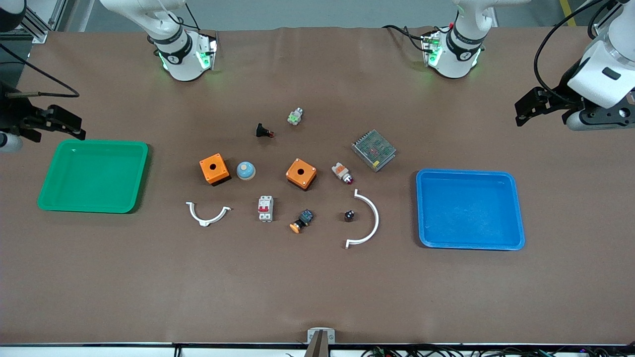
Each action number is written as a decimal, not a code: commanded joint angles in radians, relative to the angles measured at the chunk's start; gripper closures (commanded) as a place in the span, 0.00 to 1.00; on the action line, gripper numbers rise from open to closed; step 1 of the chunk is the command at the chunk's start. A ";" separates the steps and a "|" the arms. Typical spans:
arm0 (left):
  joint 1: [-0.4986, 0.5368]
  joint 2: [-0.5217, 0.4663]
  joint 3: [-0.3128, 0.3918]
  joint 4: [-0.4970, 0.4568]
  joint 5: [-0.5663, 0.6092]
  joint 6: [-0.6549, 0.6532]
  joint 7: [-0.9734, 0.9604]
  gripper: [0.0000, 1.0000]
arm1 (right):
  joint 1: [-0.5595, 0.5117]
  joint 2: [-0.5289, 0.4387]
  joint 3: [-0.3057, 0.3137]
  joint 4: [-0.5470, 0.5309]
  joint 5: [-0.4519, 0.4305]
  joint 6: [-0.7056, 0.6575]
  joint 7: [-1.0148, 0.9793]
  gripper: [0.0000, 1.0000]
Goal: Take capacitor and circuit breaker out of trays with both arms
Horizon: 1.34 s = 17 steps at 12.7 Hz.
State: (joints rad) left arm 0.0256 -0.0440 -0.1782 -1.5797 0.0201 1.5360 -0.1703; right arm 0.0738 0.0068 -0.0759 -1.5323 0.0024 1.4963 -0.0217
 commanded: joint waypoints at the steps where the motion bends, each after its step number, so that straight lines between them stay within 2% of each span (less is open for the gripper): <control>1: 0.013 -0.030 -0.004 -0.011 0.001 0.001 0.021 0.00 | -0.003 -0.085 0.007 -0.080 0.013 0.009 0.034 0.00; 7: 0.016 -0.017 0.005 0.020 0.003 0.000 0.084 0.00 | -0.003 -0.125 0.007 -0.104 0.007 -0.018 0.025 0.00; 17: 0.010 -0.005 -0.004 0.038 0.001 -0.028 0.087 0.00 | -0.011 -0.133 0.005 -0.106 -0.002 -0.022 0.023 0.00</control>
State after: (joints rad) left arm 0.0291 -0.0556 -0.1759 -1.5604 0.0200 1.5293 -0.1021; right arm 0.0723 -0.0950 -0.0762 -1.6153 0.0018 1.4748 -0.0083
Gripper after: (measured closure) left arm 0.000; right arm 0.000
